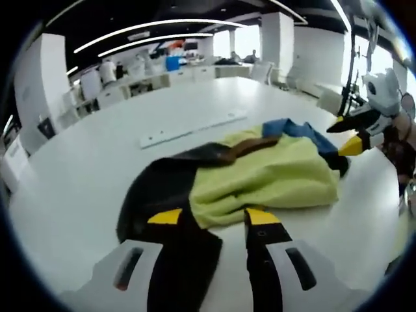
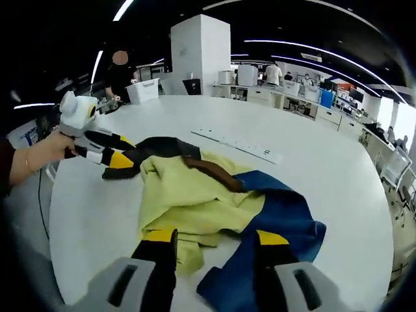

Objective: Fold the garment on the visible template until the final outline fits inside the template.

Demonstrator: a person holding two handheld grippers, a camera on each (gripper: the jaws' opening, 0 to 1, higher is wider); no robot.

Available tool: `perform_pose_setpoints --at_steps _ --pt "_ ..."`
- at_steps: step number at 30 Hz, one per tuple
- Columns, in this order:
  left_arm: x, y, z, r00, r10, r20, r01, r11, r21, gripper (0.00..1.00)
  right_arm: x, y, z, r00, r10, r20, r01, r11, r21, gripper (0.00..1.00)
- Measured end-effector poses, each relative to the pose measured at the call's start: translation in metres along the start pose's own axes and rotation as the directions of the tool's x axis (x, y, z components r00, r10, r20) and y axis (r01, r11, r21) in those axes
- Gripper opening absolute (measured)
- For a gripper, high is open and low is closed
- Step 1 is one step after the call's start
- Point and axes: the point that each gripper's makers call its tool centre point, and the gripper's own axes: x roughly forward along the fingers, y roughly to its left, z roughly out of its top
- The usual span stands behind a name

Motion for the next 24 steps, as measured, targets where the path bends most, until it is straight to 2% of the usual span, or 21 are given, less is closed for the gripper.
perform_pose_setpoints --at_steps 11,13,15,19,23,24 --pt "0.015 -0.020 -0.018 0.999 -0.025 -0.038 0.020 0.993 -0.120 0.27 0.009 0.040 -0.013 0.996 0.081 -0.029 -0.085 0.981 -0.177 0.44" --pt "0.017 -0.026 -0.019 0.999 -0.033 -0.040 0.024 0.980 -0.198 0.26 0.011 0.049 -0.017 0.994 0.099 -0.035 -0.104 0.972 -0.209 0.44" --pt "0.019 -0.030 -0.017 0.999 -0.043 -0.020 0.037 0.972 -0.232 0.26 0.013 0.058 -0.021 0.992 0.119 -0.045 -0.126 0.965 -0.231 0.44" --pt "0.026 -0.036 -0.021 0.998 -0.049 -0.030 0.038 0.960 -0.278 0.24 0.017 0.066 -0.026 0.992 0.121 -0.046 -0.128 0.960 -0.250 0.43" --pt "0.030 -0.036 -0.021 0.999 -0.039 -0.024 0.029 0.944 -0.328 0.22 0.021 0.070 -0.024 0.994 0.112 -0.014 -0.111 0.958 -0.266 0.40" --pt "0.031 -0.036 -0.022 0.999 -0.031 -0.024 0.021 0.935 -0.355 0.21 0.023 0.070 -0.023 0.994 0.105 -0.001 -0.102 0.957 -0.272 0.38"
